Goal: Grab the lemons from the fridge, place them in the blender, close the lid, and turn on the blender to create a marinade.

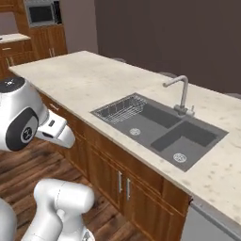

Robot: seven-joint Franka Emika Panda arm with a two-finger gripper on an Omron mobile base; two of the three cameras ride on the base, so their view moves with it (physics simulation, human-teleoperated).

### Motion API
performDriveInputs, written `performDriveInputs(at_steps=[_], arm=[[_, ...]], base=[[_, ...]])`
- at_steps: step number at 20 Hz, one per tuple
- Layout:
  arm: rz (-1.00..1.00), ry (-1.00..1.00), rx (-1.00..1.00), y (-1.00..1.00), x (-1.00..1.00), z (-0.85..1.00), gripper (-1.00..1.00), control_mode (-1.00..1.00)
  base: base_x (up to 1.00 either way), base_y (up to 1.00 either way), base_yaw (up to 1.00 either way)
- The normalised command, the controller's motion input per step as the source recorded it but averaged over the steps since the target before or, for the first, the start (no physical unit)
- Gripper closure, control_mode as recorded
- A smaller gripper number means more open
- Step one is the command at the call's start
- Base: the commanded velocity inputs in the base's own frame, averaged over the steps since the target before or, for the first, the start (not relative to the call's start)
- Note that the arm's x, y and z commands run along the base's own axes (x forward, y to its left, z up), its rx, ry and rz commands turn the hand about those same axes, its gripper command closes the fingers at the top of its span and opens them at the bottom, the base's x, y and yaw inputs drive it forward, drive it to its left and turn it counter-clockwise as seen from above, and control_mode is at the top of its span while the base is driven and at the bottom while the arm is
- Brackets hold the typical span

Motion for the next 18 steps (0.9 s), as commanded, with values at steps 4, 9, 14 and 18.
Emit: performDriveInputs(at_steps=[4,9,14,18], arm=[[0.00,0.00,0.00,0.00,0.00,0.00,-1.00,1.00],[0.00,0.00,0.00,0.00,0.00,0.00,-1.00,1.00],[0.00,0.00,0.00,0.00,0.00,0.00,-1.00,1.00],[0.00,0.00,0.00,0.00,0.00,0.00,-1.00,1.00]], base=[[0.03,1.00,0.59],[0.47,1.00,0.47],[0.97,0.89,0.32],[1.00,0.73,0.23]])
